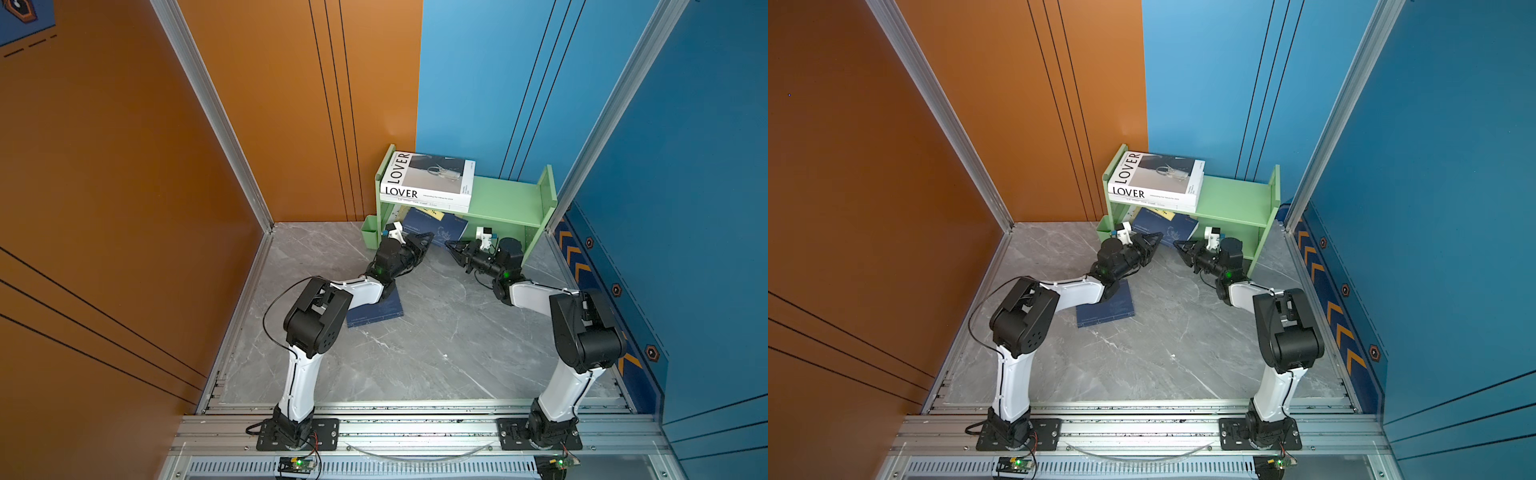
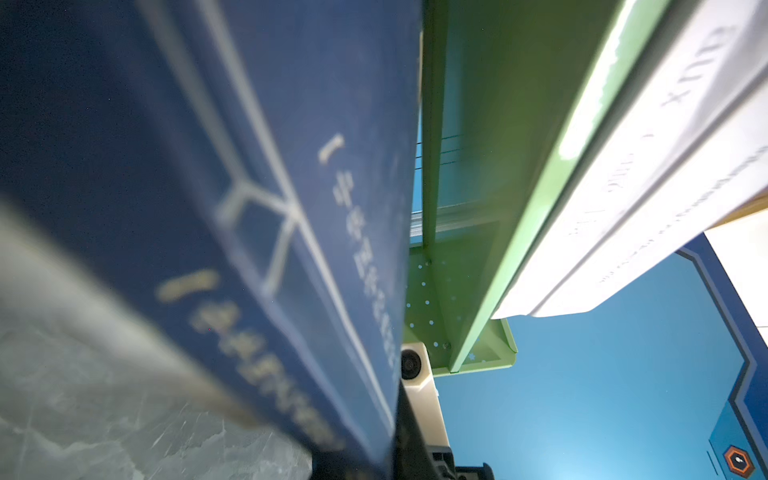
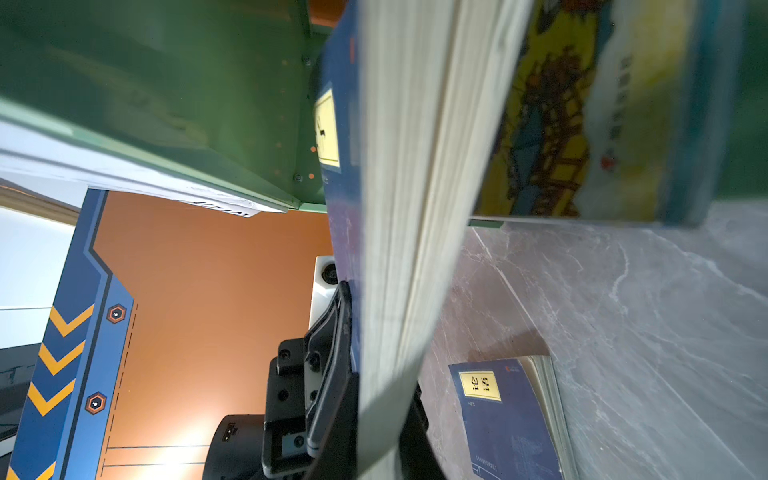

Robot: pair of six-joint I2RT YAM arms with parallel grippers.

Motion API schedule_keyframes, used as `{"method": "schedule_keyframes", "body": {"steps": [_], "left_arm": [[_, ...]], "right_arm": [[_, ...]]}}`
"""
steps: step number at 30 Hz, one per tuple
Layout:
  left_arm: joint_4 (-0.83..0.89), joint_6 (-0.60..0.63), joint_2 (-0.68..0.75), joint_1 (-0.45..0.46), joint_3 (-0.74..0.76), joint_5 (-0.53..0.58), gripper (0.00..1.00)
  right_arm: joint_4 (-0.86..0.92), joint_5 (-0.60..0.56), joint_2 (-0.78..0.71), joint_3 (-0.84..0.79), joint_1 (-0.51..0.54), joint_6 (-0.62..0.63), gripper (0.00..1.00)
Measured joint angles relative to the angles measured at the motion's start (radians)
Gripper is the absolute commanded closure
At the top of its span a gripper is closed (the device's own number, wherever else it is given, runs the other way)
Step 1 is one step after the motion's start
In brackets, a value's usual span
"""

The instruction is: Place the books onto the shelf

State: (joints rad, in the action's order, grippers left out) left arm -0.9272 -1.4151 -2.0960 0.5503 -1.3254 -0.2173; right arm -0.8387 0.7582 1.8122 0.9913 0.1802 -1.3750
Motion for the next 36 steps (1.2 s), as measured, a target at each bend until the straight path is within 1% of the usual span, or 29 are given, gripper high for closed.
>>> {"method": "schedule_keyframes", "body": {"steps": [2, 5, 9, 14, 18, 25, 36], "left_arm": [[-0.01, 0.004, 0.0, 0.0, -0.002, 0.002, 1.0], [-0.011, 0.012, -0.006, 0.0, -0.003, 0.015, 1.0], [-0.011, 0.011, -0.038, 0.0, -0.026, 0.031, 1.0], [-0.007, 0.013, -0.08, 0.0, -0.08, 0.057, 1.0], [0.005, 0.016, -0.126, 0.0, -0.131, 0.071, 1.0], [0.02, 0.016, -0.19, 0.0, -0.194, 0.112, 1.0], [0.042, 0.016, -0.256, 0.005, -0.294, 0.165, 1.0]], "right_arm": [[-0.002, 0.002, 0.0, 0.004, 0.0, -0.003, 0.64], [-0.013, 0.001, 0.0, 0.005, -0.005, -0.015, 0.52], [-0.014, -0.003, 0.0, 0.005, -0.027, -0.028, 0.43], [0.007, -0.025, -0.005, 0.004, -0.068, -0.011, 0.37], [0.062, -0.05, -0.022, 0.004, -0.095, 0.045, 0.36], [0.147, -0.081, -0.027, 0.005, -0.103, 0.12, 0.43], [0.159, -0.082, -0.026, 0.027, -0.103, 0.142, 0.44]]}}
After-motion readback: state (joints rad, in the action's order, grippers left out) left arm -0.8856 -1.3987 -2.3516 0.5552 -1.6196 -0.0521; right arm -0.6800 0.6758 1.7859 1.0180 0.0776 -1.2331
